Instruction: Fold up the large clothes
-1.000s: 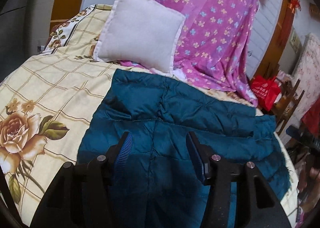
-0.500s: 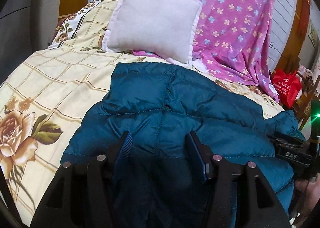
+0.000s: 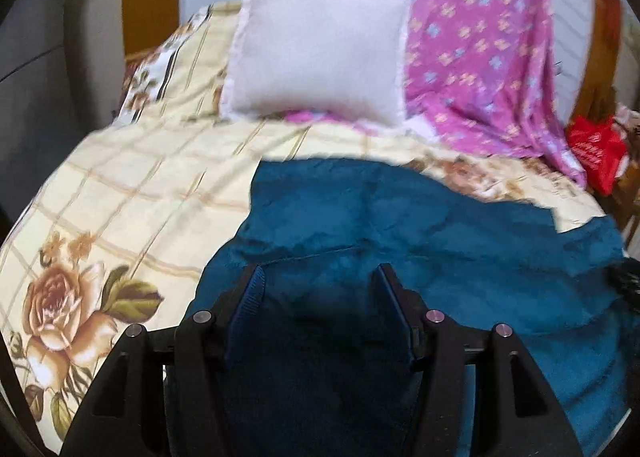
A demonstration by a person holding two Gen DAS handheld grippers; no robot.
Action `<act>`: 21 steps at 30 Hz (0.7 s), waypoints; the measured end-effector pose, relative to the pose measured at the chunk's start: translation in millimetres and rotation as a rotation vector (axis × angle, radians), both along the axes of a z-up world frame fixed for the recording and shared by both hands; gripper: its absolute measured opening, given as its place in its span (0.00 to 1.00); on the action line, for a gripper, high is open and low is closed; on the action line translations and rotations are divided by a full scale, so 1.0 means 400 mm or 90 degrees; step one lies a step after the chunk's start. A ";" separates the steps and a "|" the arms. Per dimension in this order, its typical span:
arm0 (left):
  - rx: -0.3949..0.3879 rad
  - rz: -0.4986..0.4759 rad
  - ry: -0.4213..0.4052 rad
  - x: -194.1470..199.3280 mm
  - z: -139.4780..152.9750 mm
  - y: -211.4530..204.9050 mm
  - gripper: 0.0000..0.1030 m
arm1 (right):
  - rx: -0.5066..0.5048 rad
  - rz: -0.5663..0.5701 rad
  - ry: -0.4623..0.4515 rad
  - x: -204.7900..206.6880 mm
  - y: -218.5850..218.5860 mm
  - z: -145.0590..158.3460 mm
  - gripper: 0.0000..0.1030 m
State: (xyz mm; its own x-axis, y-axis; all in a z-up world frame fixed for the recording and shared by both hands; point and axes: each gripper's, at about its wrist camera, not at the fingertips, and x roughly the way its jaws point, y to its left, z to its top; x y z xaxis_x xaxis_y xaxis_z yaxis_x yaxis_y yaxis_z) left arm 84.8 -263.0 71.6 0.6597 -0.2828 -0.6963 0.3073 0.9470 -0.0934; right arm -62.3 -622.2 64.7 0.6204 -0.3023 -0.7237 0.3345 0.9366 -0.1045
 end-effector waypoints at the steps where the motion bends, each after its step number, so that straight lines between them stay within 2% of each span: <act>1: -0.002 0.007 0.013 0.011 -0.014 0.002 0.44 | -0.004 -0.012 0.007 0.001 -0.021 -0.005 0.87; 6: 0.002 0.014 0.011 0.028 -0.042 -0.006 0.44 | 0.067 -0.060 0.026 0.050 -0.129 -0.077 0.88; 12: -0.011 0.024 0.020 0.046 -0.060 -0.001 0.44 | 0.069 -0.062 0.047 0.107 -0.131 -0.122 0.92; 16: -0.001 0.020 0.014 0.043 -0.062 -0.007 0.45 | 0.072 -0.062 0.038 0.071 -0.123 -0.090 0.92; 19: -0.002 0.020 0.015 0.043 -0.062 -0.009 0.45 | 0.104 -0.040 -0.020 -0.023 -0.104 -0.019 0.92; 21: 0.001 0.021 0.013 0.041 -0.063 -0.010 0.45 | 0.113 -0.025 -0.033 -0.081 -0.090 0.005 0.92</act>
